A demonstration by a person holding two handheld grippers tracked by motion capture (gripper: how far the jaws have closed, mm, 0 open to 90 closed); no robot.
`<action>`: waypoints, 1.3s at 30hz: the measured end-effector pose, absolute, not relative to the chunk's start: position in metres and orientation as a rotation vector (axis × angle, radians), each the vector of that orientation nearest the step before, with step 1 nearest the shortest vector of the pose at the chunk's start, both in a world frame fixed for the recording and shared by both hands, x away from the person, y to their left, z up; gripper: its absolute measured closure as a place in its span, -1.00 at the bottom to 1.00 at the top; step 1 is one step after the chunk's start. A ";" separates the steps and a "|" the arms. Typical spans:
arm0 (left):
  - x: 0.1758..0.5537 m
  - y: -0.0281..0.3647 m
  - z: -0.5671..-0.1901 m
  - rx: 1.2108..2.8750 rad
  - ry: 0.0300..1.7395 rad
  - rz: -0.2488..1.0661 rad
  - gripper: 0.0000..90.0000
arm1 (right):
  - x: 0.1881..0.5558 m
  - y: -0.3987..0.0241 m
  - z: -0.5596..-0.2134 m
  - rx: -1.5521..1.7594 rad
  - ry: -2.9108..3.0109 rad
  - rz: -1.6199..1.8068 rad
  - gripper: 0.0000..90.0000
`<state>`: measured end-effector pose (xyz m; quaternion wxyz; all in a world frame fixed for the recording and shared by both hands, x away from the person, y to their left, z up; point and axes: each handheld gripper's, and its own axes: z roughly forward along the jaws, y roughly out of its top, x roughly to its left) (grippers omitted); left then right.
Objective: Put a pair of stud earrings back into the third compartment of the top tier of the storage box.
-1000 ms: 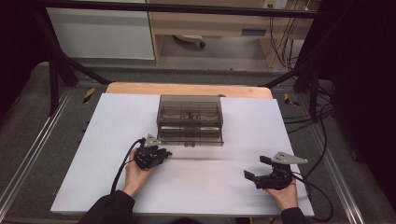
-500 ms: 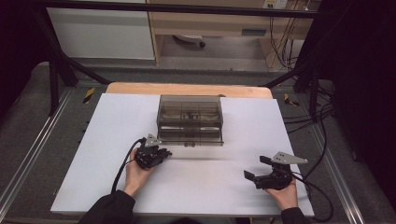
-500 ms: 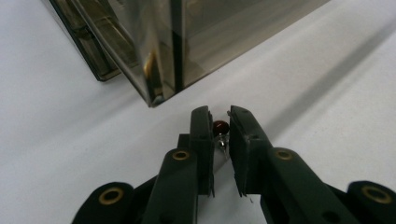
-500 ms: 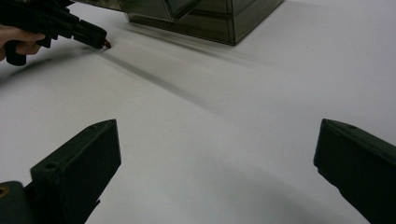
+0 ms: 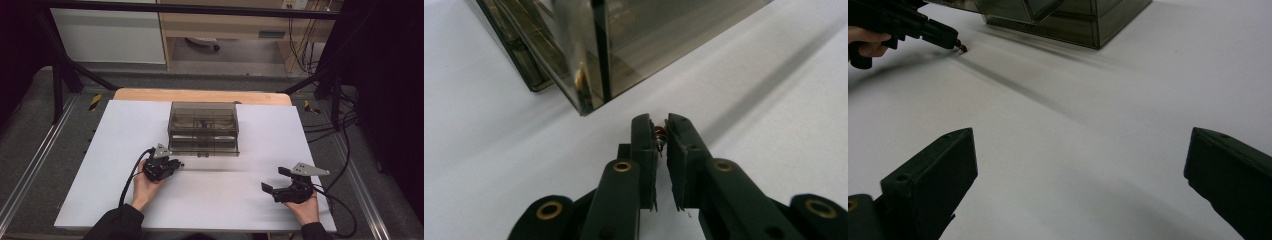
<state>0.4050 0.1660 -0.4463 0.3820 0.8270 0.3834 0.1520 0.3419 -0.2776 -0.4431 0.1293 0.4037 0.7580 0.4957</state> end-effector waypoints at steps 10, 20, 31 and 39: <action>0.395 0.173 -0.438 2.104 0.983 0.368 0.82 | 0.342 -0.277 -0.443 1.178 2.208 1.439 -0.97; 0.386 0.180 -0.431 2.102 0.975 0.355 0.82 | 0.342 -0.276 -0.444 1.178 2.210 1.436 -0.97; 0.375 0.183 -0.419 2.067 0.958 0.330 0.82 | 0.342 -0.276 -0.444 1.176 2.217 1.433 -0.97; 0.369 0.176 -0.411 2.076 0.919 0.329 0.82 | 0.342 -0.276 -0.445 1.171 2.226 1.429 -0.97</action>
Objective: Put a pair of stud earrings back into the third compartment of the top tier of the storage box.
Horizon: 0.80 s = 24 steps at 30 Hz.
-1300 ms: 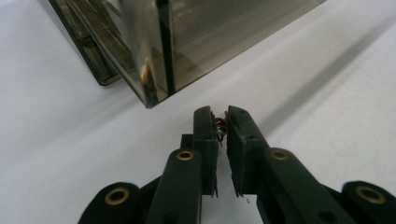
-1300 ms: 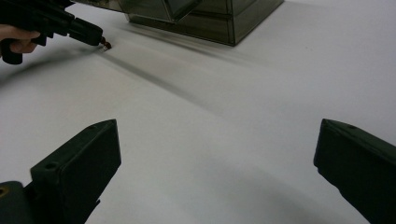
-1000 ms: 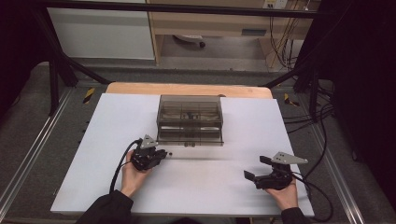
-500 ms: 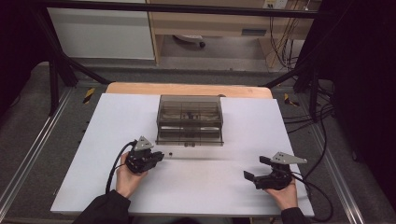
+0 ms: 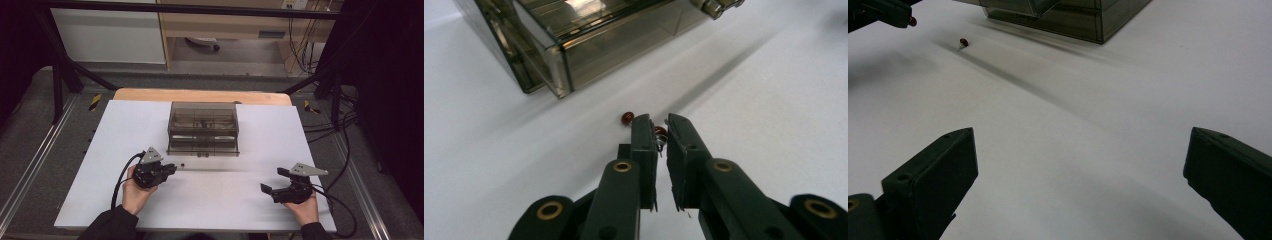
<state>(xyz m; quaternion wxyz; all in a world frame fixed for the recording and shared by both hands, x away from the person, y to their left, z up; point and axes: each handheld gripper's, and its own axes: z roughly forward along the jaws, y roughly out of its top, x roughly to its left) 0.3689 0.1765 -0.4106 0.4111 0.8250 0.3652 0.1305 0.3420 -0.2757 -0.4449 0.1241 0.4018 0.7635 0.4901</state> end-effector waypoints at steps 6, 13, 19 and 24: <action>0.367 0.168 -0.405 2.090 0.902 0.327 0.82 | 0.342 -0.276 -0.445 1.170 2.226 1.428 -0.96; 0.367 0.164 -0.397 2.083 0.894 0.307 0.82 | 0.343 -0.276 -0.445 1.172 2.226 1.428 -0.96; 0.367 0.157 -0.391 2.083 0.881 0.303 0.82 | 0.342 -0.277 -0.444 1.175 2.223 1.429 -0.96; 0.370 0.146 -0.385 2.087 0.856 0.299 0.82 | 0.342 -0.276 -0.445 1.173 2.225 1.426 -0.96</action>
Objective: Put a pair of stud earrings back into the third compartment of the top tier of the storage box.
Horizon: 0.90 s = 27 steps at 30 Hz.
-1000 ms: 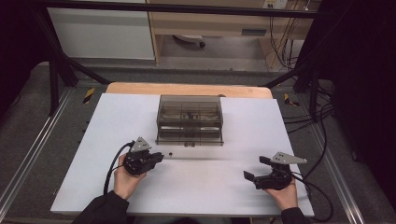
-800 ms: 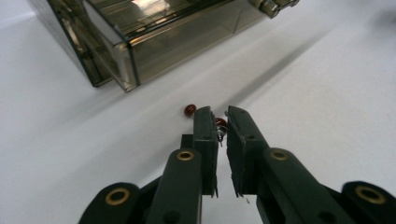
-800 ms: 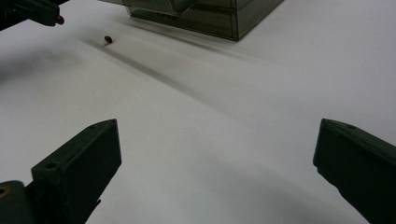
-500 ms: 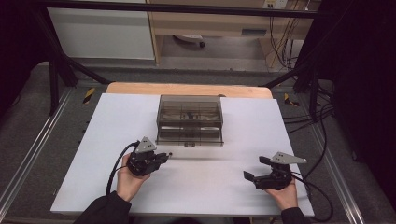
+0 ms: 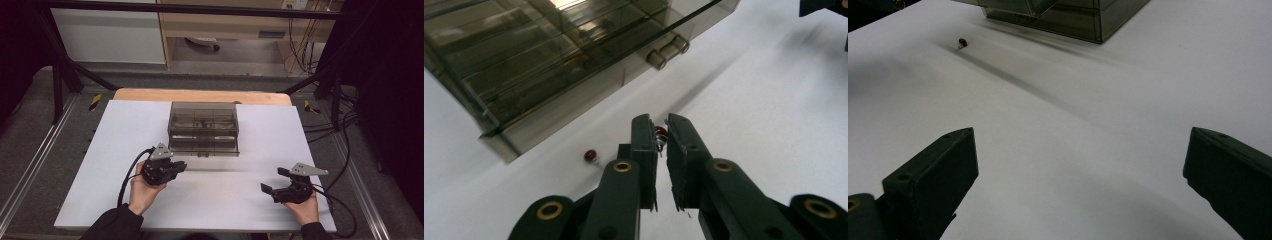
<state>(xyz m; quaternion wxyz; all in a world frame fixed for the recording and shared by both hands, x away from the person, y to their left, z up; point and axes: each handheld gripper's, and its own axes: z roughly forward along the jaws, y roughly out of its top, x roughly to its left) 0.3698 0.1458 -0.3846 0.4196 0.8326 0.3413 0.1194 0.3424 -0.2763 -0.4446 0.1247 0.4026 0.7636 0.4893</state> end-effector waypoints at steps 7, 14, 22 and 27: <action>0.374 0.126 -0.374 2.100 0.811 0.300 0.82 | 0.342 -0.276 -0.444 1.171 2.226 1.426 -0.96; 0.382 0.107 -0.366 2.110 0.786 0.295 0.82 | 0.342 -0.276 -0.444 1.172 2.227 1.424 -0.96; 0.392 0.085 -0.359 2.113 0.772 0.287 0.82 | 0.342 -0.276 -0.445 1.172 2.226 1.425 -0.96; 0.401 0.072 -0.355 2.122 0.766 0.295 0.82 | 0.342 -0.276 -0.444 1.174 2.226 1.424 -0.96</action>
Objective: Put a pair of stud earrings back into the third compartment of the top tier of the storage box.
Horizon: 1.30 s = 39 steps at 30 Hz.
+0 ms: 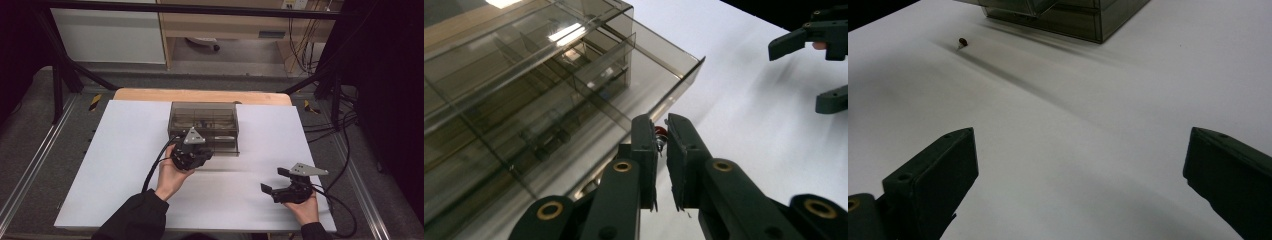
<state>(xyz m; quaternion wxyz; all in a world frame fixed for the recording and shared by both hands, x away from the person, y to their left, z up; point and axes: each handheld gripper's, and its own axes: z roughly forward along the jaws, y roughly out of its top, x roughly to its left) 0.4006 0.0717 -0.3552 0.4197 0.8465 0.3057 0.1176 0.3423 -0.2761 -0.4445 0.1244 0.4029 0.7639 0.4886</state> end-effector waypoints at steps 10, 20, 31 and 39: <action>0.417 0.054 -0.350 2.127 0.781 0.311 0.82 | 0.342 -0.276 -0.444 1.171 2.226 1.426 -0.96; 0.431 0.040 -0.349 2.129 0.797 0.319 0.82 | 0.342 -0.276 -0.445 1.172 2.227 1.425 -0.96; 0.445 0.032 -0.363 2.152 0.835 0.318 0.81 | 0.342 -0.276 -0.444 1.170 2.226 1.427 -0.96; 0.448 0.031 -0.367 2.155 0.840 0.303 0.69 | 0.342 -0.276 -0.444 1.170 2.228 1.430 -0.96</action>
